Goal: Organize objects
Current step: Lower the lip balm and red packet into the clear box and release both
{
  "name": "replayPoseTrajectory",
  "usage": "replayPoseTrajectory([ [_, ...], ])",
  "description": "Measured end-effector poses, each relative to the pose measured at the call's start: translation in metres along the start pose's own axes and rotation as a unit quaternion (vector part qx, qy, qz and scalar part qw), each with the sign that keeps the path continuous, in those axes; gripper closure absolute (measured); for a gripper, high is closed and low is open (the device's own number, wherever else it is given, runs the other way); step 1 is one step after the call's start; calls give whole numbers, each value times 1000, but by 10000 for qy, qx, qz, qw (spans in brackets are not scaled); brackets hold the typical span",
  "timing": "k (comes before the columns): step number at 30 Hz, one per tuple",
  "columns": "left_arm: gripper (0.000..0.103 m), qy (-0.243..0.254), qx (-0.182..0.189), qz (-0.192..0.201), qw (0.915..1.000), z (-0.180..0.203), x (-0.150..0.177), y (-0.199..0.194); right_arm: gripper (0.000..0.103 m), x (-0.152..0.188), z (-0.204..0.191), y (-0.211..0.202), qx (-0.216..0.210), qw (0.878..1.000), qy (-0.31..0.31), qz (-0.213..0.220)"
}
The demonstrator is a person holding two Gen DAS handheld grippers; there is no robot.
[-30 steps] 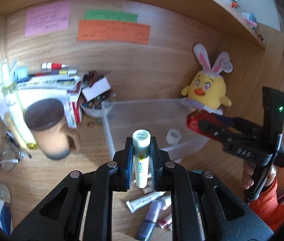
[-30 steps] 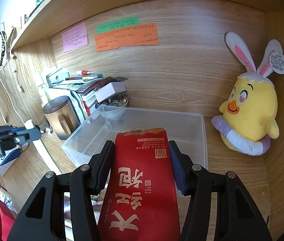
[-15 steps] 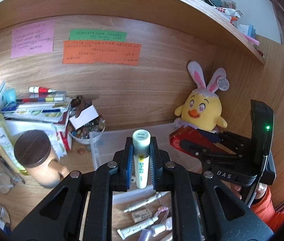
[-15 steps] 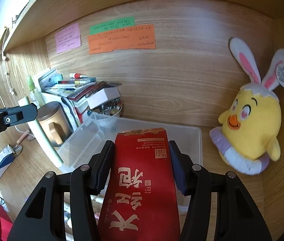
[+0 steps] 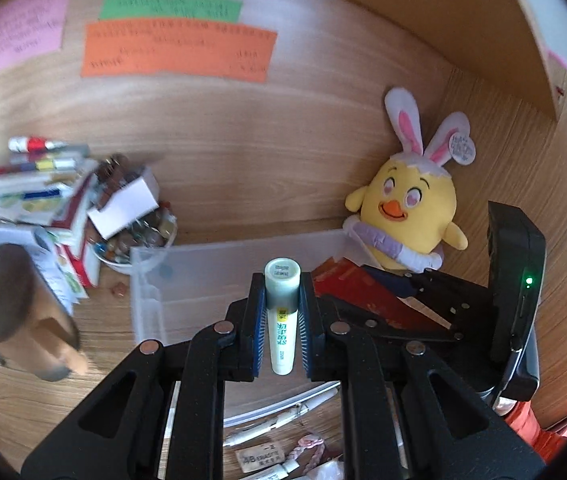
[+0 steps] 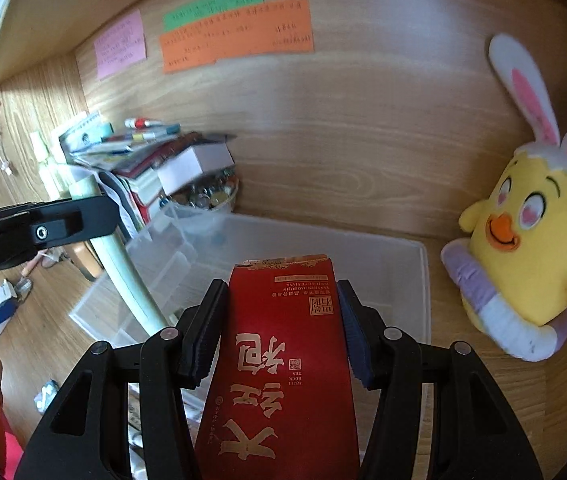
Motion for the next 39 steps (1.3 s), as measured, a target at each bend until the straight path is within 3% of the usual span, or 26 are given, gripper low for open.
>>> replayPoseTrajectory([
  [11, 89, -293, 133, -555, 9979, -16, 15, 46, 53, 7, 4, 24, 172, 9995, -101, -236],
  [25, 80, -328, -370, -846, 9952, -36, 30, 60, 51, 13, 0, 38, 398, 9977, -316, -456],
  [32, 57, -306, -492, -811, 9950, -41, 35, 51, 31, 12, -6, 30, 584, 9967, -474, -300],
  [39, 33, -81, -636, -584, 9962, -34, 33, 28, 21, 8, -8, 13, 539, 9975, -421, -179],
])
Point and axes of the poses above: each gripper's, at about its wrist camera, not at the fingertips, and y roughly the way its jaws point, z to its right, x to its underside, the point moved 2 cm from there along y, roughly the way its jaws point, and after that the axes turned 7 degrees about y, right-handed, at the moved point
